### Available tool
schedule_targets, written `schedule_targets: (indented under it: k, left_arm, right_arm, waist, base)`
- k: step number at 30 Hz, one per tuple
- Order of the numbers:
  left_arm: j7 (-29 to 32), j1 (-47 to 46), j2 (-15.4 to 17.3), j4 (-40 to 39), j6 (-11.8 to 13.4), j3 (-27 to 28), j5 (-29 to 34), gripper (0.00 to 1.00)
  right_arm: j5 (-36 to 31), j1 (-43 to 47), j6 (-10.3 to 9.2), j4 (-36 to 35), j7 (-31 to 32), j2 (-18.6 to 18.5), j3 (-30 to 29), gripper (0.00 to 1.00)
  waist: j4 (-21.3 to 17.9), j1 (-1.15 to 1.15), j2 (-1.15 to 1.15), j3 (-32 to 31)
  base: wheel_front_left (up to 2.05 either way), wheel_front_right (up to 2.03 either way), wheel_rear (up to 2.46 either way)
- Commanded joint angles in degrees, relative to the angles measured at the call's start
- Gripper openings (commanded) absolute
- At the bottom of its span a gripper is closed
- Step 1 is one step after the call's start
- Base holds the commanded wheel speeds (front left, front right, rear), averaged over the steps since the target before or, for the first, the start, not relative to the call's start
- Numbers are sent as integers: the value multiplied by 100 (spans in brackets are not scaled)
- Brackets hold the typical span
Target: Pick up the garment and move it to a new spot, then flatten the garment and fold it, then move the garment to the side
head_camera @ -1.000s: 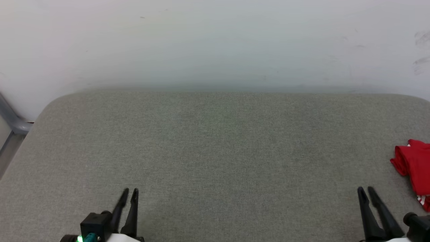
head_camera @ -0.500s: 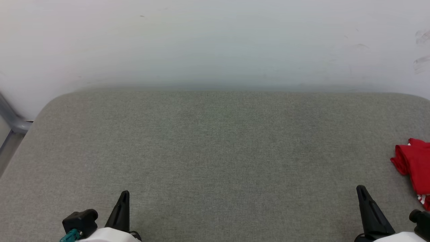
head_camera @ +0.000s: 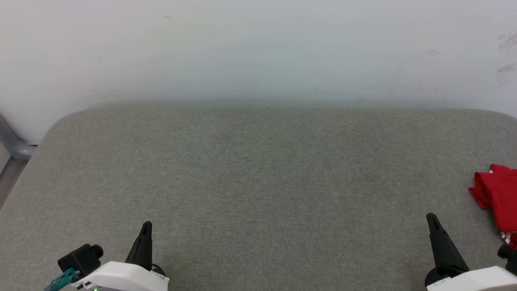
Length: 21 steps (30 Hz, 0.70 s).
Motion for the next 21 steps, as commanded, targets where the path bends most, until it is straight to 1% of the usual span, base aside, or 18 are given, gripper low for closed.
schedule_targets:
  k: [1, 20, 21]
  left_arm:
    - [49, -159, -3, -59, -31, 62, -197, 0]
    - [418, -342, -158, 8, -180, 343, -1508, 0]
    - [418, -342, -158, 8, -180, 343, -1508, 0]
  right_arm:
    - [231, -184, -1, -11, 16, -63, 10, 0]
    - [1666, -530, -2, 396, 128, -87, 21, 0]
    - [1666, -530, -2, 396, 128, -87, 21, 0]
  waist:
    - [-2, 0, 0, 3]
    - [-33, 0, 0, 47]
    - [-33, 0, 0, 47]
  base:
    - [0, 0, 0]
    - [0, 0, 0]
    - [0, 0, 0]
